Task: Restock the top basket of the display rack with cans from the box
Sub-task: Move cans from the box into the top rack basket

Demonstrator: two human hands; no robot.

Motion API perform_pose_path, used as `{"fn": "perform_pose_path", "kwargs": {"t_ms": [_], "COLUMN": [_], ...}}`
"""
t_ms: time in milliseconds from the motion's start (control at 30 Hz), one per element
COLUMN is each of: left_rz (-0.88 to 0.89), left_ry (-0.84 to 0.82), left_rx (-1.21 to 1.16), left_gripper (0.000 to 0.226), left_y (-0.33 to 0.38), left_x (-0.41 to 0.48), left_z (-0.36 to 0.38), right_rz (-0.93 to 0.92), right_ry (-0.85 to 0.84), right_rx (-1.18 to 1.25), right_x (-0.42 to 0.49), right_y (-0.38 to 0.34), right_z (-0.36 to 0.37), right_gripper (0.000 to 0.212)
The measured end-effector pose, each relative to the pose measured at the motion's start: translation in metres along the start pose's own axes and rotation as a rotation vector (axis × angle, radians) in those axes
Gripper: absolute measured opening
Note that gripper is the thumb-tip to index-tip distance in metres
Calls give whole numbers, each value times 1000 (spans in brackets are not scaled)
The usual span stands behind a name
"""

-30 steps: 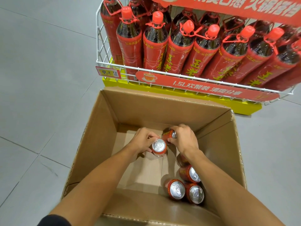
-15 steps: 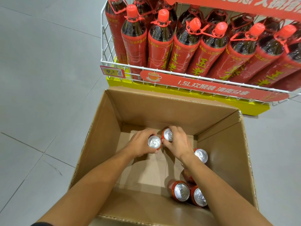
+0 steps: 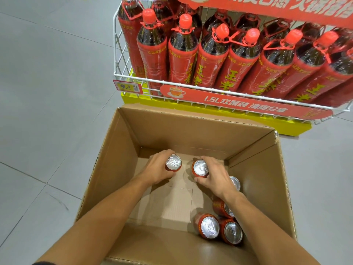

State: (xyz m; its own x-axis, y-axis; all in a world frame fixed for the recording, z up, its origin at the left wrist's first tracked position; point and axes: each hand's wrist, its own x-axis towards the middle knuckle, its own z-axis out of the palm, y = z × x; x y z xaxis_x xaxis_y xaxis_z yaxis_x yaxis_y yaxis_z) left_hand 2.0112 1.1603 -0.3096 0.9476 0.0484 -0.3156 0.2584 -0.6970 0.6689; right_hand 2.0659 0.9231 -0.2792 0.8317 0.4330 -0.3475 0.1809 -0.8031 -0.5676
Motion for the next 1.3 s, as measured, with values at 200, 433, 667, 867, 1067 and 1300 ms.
{"fn": "perform_pose_path", "kwargs": {"t_ms": [200,433,667,867,1067,1300], "left_rz": [-45,65,197,396,570,570], "left_ry": [24,-14,-17,33,119,283], "left_rx": [-219,-306,-370,-277,-241,-357], "left_gripper": [65,61,60,62,51,47], "left_y": [42,201,443,629,757,851], "left_x": [-21,-92,-181,-239,-256,-205], "left_z": [-40,-206,-435,-601,-692,-724], "right_rz": [1,-99,-206,-286,-334,-434], "right_ry": [104,154,249,379,496,559], "right_rx": [143,180,196,230,359,441], "right_x": [-22,-105,-216,-296,-335,-302], "right_y": [-29,-144,-323,-452,-507,-507], "right_z": [-42,-230,-488,-680,-808,-912], "right_gripper": [67,65,69,76,52,42]}}
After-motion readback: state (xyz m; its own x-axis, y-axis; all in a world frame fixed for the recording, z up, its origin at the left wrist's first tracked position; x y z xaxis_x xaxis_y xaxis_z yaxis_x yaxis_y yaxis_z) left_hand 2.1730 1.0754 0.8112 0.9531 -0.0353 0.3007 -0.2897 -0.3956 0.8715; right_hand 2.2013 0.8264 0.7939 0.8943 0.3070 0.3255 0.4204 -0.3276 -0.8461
